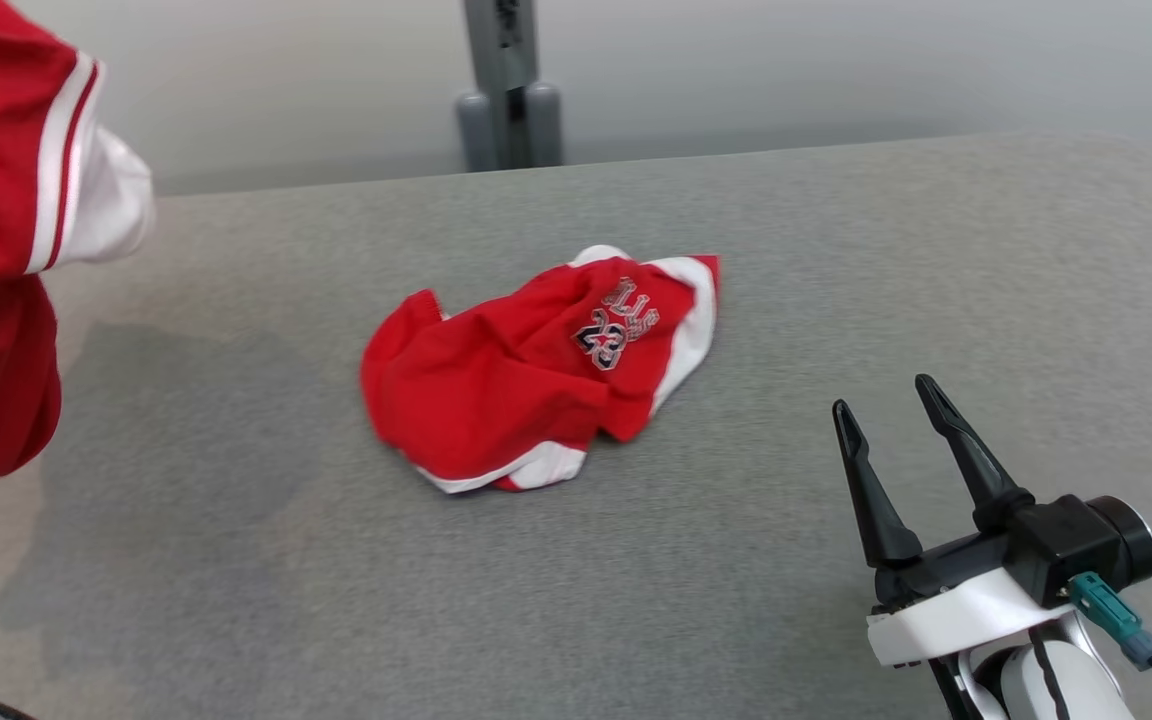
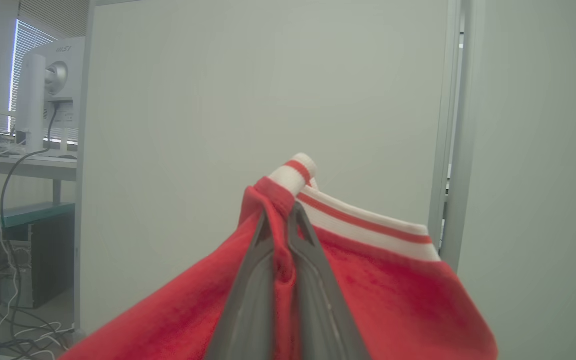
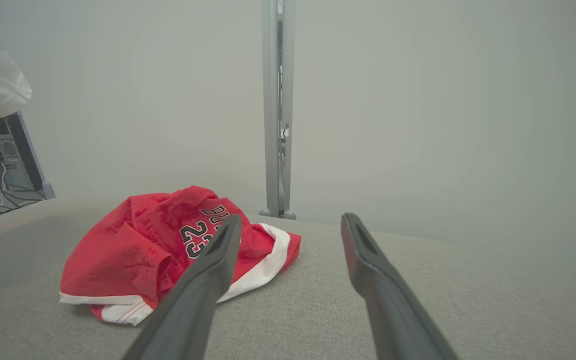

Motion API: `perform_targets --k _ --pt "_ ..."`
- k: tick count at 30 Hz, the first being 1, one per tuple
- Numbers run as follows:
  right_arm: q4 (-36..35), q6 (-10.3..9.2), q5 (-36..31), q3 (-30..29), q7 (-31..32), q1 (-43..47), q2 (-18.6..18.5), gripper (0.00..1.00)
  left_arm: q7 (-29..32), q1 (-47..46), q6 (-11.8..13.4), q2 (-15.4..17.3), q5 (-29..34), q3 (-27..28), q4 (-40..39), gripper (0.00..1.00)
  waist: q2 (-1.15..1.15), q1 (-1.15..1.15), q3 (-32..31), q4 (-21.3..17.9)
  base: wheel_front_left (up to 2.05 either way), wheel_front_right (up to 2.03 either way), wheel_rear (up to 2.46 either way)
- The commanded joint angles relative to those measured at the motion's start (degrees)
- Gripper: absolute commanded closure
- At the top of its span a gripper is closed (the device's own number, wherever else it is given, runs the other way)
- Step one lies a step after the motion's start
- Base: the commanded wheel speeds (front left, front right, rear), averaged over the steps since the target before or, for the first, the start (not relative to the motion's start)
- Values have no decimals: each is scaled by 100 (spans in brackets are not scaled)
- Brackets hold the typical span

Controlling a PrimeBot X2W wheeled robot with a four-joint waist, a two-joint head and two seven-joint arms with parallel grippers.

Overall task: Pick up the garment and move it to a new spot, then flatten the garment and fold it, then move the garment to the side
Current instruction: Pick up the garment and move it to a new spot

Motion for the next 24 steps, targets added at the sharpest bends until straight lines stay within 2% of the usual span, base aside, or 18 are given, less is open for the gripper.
perform_targets --k 1,8,15,20,24 --pt "-8 -2 -58 -12 -9 -20 -27 0 -85 100 54 41 -33 83 31 100 0 0 85 327 0 0 0" --pt "10 -1 -263 -46 -8 -90 -29 0 -459 309 78 -37 -111 230 412 100 0 0 270 943 0 0 0" --pt "-26 -1 -450 11 -9 -167 -29 0 -747 304 17 -190 -226 270 823 100 0 0 421 1375 0 0 0" --pt "-44 -2 -542 45 -9 -220 -29 0 -868 358 -35 -273 -213 226 1205 100 0 0 496 1505 0 0 0" --pt "-45 -2 -575 127 -9 -288 -29 0 -1009 348 -181 -386 -305 278 1784 100 0 0 555 1476 0 0 0"
